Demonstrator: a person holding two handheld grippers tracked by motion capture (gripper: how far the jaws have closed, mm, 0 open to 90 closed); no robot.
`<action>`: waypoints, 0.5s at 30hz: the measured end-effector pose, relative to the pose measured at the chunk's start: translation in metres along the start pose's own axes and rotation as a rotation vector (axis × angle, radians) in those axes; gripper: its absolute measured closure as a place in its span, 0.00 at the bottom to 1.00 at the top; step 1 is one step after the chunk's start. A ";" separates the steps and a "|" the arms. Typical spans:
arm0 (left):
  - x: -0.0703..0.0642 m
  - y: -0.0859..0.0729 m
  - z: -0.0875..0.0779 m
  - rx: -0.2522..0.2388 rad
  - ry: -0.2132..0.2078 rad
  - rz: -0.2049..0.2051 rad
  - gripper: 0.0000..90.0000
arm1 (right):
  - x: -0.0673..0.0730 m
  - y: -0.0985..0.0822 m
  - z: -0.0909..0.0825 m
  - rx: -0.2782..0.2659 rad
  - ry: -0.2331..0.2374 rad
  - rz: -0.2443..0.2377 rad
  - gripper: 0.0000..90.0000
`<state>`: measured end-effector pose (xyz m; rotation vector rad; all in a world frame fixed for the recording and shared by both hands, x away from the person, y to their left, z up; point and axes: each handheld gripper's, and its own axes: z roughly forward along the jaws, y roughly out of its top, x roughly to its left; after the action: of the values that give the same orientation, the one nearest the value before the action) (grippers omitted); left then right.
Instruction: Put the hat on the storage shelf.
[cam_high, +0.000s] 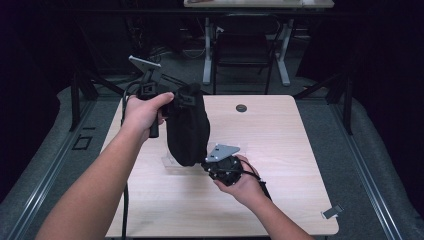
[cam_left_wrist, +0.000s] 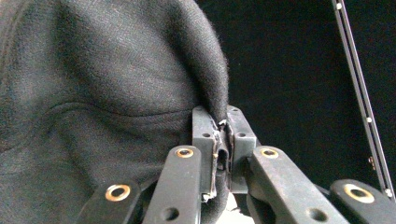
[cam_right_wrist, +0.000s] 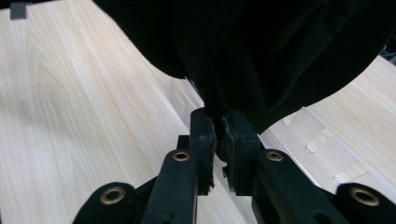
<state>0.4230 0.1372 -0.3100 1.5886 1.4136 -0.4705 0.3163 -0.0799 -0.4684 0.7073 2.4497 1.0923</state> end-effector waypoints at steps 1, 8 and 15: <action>-0.001 0.000 0.000 -0.001 0.000 -0.003 0.95 | 0.001 0.000 0.000 -0.002 -0.007 -0.009 0.93; -0.004 -0.002 0.002 -0.001 -0.004 0.012 0.91 | 0.002 -0.001 -0.001 0.012 -0.016 -0.029 0.93; -0.007 -0.003 -0.007 -0.028 -0.039 0.027 0.80 | 0.004 -0.001 -0.001 0.015 -0.030 -0.053 0.94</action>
<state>0.4167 0.1387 -0.3025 1.5665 1.3619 -0.4619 0.3122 -0.0790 -0.4689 0.6542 2.4400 1.0369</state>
